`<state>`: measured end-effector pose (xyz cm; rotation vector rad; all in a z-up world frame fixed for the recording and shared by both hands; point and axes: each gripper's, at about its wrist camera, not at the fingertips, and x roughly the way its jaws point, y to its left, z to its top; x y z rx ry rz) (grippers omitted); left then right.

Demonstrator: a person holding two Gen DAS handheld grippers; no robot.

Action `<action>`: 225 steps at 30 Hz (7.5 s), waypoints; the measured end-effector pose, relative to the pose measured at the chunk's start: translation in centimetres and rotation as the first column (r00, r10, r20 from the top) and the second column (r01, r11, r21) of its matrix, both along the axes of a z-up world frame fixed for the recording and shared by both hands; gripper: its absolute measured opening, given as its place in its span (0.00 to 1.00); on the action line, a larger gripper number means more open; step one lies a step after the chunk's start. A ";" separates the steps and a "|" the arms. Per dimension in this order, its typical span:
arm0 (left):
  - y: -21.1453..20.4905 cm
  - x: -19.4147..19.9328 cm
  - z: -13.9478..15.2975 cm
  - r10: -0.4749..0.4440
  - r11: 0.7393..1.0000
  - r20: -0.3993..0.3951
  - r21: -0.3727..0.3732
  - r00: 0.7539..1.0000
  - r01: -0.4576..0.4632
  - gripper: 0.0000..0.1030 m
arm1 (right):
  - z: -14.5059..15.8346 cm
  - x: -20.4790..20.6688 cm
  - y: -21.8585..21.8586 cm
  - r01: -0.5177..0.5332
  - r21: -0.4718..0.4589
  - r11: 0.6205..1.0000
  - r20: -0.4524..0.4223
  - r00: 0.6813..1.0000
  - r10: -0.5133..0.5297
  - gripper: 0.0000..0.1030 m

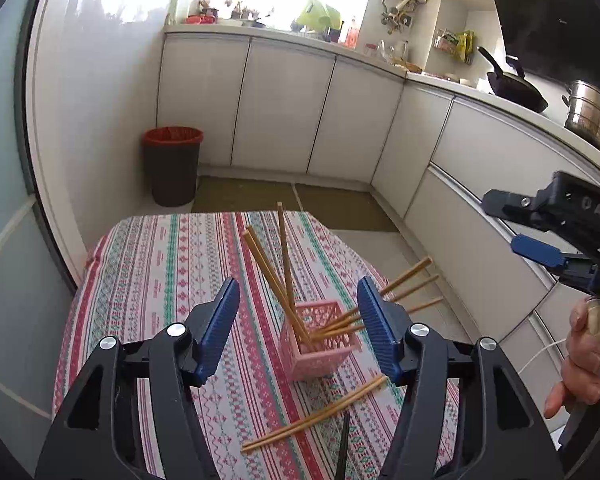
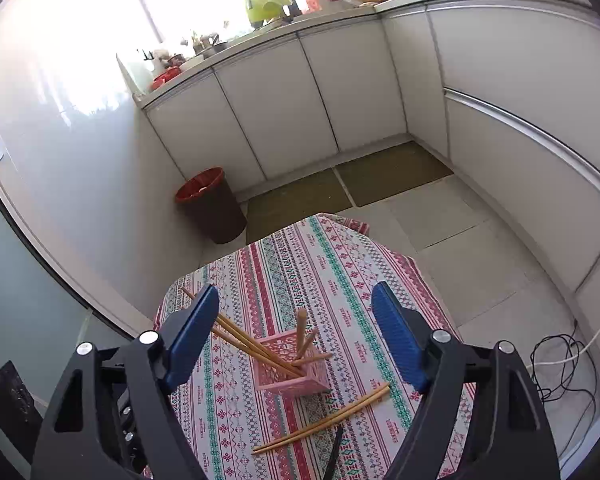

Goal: Organize utensils
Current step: 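Move the left gripper to the black chopsticks and grasp one, then lift the black chopstick with the left gripper while the right gripper grasps the other, then carry the black chopsticks toward the pink holder with both grippers, then lower the black chopstick into the pink holder and open the left gripper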

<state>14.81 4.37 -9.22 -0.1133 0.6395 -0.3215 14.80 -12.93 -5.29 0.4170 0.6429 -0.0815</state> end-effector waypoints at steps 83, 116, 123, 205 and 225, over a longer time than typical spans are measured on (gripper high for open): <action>0.9 -4.5 -6.9 0.031 0.947 -0.177 0.320 0.984 0.028 0.04 | -27.2 1.4 6.3 0.018 -0.062 0.998 -0.713 0.698 -0.057 0.42; 3.9 3.3 -14.6 0.093 0.987 -0.615 0.160 0.783 0.008 0.18 | -15.2 -6.8 -1.8 0.045 0.140 0.989 -0.415 0.910 0.017 0.05; 3.1 7.4 -19.1 0.177 0.975 -0.669 0.221 0.722 -0.034 0.25 | -17.9 -5.2 -3.2 0.066 0.152 0.986 -0.498 0.867 0.018 0.08; -4.0 0.2 7.4 -0.064 0.992 -0.007 0.106 0.998 0.065 0.06 | 7.5 -0.3 -1.8 -0.148 0.109 0.983 0.051 0.988 0.143 0.04; -2.6 3.7 3.4 -0.047 0.998 -0.037 0.039 0.998 0.048 0.21 | 0.9 8.3 -0.3 -0.118 0.031 0.993 -0.071 0.990 0.120 0.04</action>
